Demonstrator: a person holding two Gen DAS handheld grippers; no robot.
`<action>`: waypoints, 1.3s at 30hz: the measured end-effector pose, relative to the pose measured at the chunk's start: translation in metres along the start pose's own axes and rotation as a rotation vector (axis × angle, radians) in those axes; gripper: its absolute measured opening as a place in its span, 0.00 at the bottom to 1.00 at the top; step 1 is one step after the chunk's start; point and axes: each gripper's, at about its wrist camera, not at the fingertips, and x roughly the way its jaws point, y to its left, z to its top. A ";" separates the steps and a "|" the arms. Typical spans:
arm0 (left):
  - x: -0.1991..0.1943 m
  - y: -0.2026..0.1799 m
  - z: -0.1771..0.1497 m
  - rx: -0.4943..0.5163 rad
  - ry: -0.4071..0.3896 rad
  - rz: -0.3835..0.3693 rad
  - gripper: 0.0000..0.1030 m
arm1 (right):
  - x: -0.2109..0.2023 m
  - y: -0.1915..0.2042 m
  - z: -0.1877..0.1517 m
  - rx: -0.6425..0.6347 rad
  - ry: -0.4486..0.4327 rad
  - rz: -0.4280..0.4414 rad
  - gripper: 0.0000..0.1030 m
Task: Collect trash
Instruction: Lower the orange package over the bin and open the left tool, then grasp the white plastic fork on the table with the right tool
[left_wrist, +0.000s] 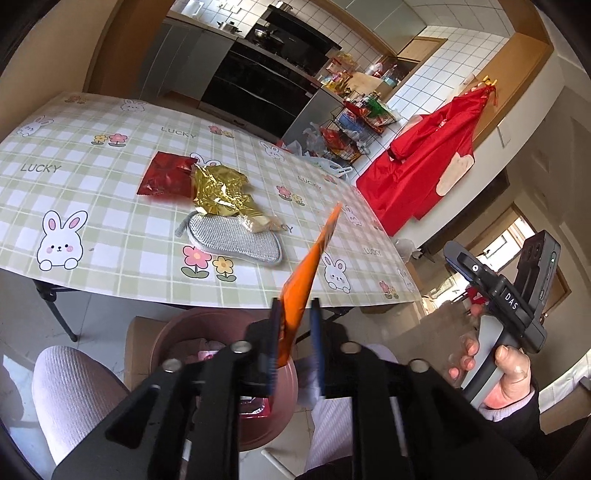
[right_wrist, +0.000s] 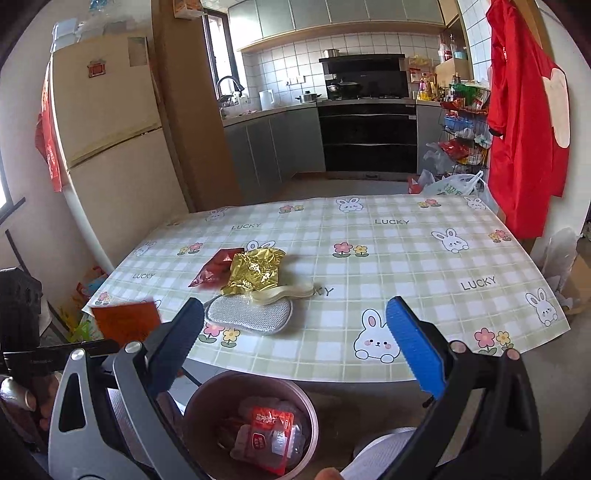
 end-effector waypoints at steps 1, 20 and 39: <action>-0.001 0.002 0.000 -0.016 -0.010 0.002 0.52 | 0.001 0.000 -0.001 -0.002 0.003 -0.002 0.94; -0.021 0.059 0.008 -0.171 -0.115 0.191 0.88 | 0.027 0.008 -0.016 -0.040 0.078 -0.021 0.94; 0.006 0.105 0.006 -0.204 -0.094 0.273 0.88 | 0.192 -0.011 -0.026 0.334 0.385 0.253 0.73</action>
